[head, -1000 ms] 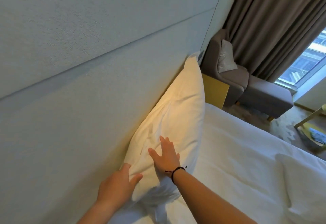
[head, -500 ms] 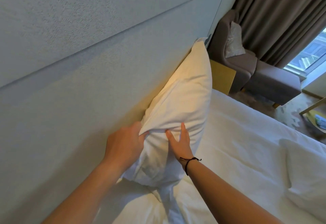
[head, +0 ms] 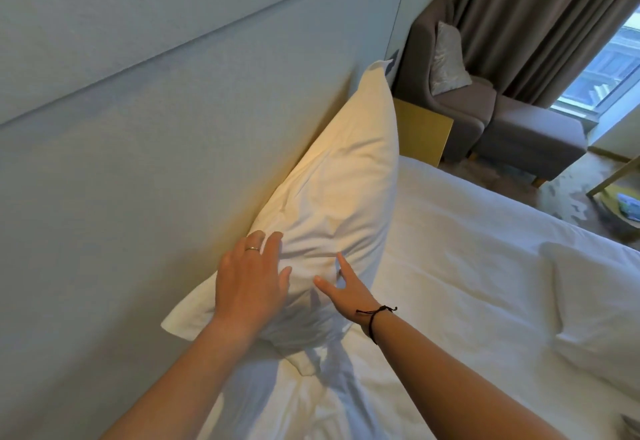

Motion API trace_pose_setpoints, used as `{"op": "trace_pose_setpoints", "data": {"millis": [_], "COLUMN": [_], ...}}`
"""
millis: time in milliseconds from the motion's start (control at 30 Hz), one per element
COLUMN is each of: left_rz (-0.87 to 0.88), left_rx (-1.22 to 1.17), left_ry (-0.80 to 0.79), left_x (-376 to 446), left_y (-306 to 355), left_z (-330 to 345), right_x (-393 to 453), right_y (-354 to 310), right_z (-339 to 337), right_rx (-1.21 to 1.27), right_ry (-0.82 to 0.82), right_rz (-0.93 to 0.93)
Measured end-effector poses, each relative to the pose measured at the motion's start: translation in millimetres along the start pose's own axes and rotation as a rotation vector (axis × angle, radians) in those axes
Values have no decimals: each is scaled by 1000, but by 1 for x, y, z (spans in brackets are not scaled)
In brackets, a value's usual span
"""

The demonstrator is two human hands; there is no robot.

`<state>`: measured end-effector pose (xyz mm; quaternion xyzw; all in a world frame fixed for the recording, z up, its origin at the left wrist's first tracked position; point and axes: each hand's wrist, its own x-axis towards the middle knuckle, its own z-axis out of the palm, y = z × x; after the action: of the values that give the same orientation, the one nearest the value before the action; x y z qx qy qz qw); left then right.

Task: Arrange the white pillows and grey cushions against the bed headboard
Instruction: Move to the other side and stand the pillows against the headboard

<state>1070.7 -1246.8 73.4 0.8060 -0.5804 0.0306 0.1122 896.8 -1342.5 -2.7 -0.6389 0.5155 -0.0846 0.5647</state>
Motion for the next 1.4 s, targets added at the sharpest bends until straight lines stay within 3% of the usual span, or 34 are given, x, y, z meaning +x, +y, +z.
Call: {"op": "trace_pose_setpoints", "data": {"millis": [200,400,533,633,767,933,1033,1100,1233,1400], "left_rz": [223,379,463,514,548,621,623,609,599,606], "left_rx": [-73,-102,-130,-122,-37,-17,-57,-66,-53,-73], "left_ry": [-124,-407,-510,-547,-628,-561,-469,-414,-297,-292], "left_x": [-10,-30,-38,-42,-50,-38,-19,-16,-23,-21], "left_y": [92,195,265,318,378,435,467,477,473,475], "left_z": [29,98,165,235,345,455,500,525,558,567], "right_x": [-61,-131,-164,-168,-142,-82,-39,-16,13,17], "right_y": [63,183,266,337,425,493,525,546,583,596], "right_z": [-50,-136,-199,-246,-308,-379,-419,-440,-452,-446], "right_rx": [70,104,125,18,-309,-761,-938,-1019,-1035,-919], "right_ry": [-59,246,400,512,591,712,761,796,894,1033], "right_rz": [136,410,524,565,581,496,410,455,470,481]}}
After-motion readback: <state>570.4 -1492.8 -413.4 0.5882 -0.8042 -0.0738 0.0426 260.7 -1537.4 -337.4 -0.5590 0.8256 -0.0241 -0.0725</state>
